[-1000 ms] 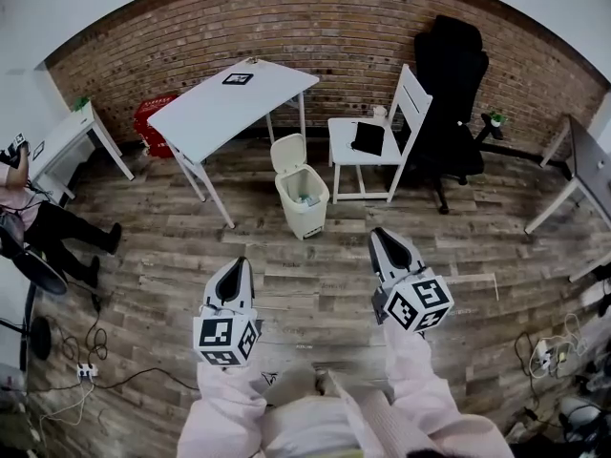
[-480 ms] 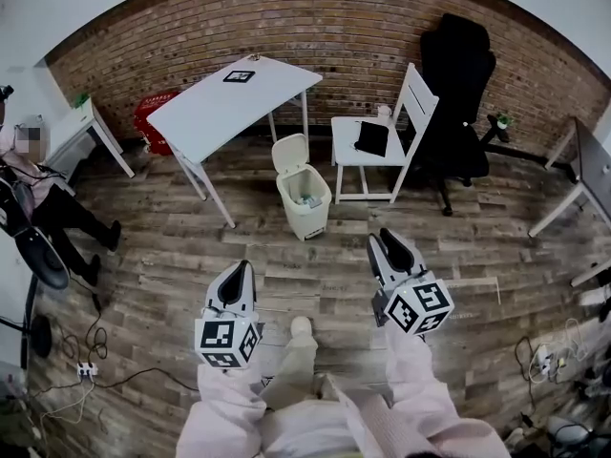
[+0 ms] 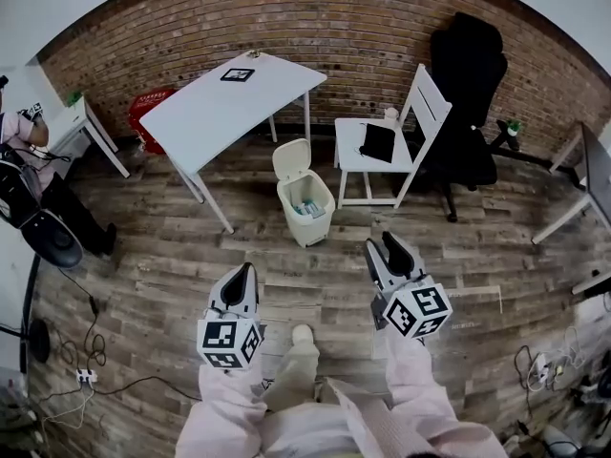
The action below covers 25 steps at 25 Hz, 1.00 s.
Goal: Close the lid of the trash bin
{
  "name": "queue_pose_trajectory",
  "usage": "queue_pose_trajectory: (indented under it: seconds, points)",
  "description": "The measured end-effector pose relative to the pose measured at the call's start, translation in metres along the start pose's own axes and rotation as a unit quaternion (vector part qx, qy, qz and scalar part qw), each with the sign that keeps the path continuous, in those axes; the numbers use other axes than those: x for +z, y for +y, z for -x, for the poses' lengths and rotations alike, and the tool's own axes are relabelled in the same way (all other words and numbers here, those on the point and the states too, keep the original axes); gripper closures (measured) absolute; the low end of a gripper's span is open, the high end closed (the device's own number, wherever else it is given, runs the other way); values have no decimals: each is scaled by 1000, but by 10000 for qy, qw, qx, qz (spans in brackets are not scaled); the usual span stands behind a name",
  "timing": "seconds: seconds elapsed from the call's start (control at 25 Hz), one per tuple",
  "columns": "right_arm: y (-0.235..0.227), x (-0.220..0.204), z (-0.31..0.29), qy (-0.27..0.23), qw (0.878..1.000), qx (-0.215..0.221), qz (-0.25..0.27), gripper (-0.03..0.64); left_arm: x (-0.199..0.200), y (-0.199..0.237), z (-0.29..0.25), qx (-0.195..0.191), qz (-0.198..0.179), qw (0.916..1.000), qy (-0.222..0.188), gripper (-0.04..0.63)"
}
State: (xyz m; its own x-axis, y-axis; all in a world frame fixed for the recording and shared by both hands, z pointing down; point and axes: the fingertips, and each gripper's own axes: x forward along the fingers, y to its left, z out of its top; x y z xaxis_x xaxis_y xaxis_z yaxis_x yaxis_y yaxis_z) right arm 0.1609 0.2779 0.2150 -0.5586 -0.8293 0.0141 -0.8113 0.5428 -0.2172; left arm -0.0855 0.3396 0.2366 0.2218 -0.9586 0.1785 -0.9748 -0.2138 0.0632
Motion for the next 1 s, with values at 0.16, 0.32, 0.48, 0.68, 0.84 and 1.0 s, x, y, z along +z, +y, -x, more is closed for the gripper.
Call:
queue_pose_trajectory:
  seconds: [0.16, 0.32, 0.48, 0.68, 0.84, 1.0]
  points:
    - [-9, 1, -35, 62, 10000, -56, -19, 474, 3, 19, -33, -39, 64, 9999, 70, 601]
    - [-21, 3, -72, 168, 9998, -112, 66, 474, 7, 38, -69, -46, 158, 9998, 126, 601]
    - [-34, 3, -106, 210, 9995, -197, 99, 467, 7, 54, -101, -93, 214, 9995, 189, 601]
    - [-43, 2, -142, 203, 9995, -231, 65, 463, 16, 71, -133, -162, 180, 9996, 170, 601]
    - [-49, 0, -160, 207, 9995, -223, -9, 448, 19, 79, -148, -175, 150, 9996, 183, 601]
    - [-51, -1, -169, 197, 9995, -232, -33, 436, 19, 85, -156, -189, 153, 9995, 193, 601]
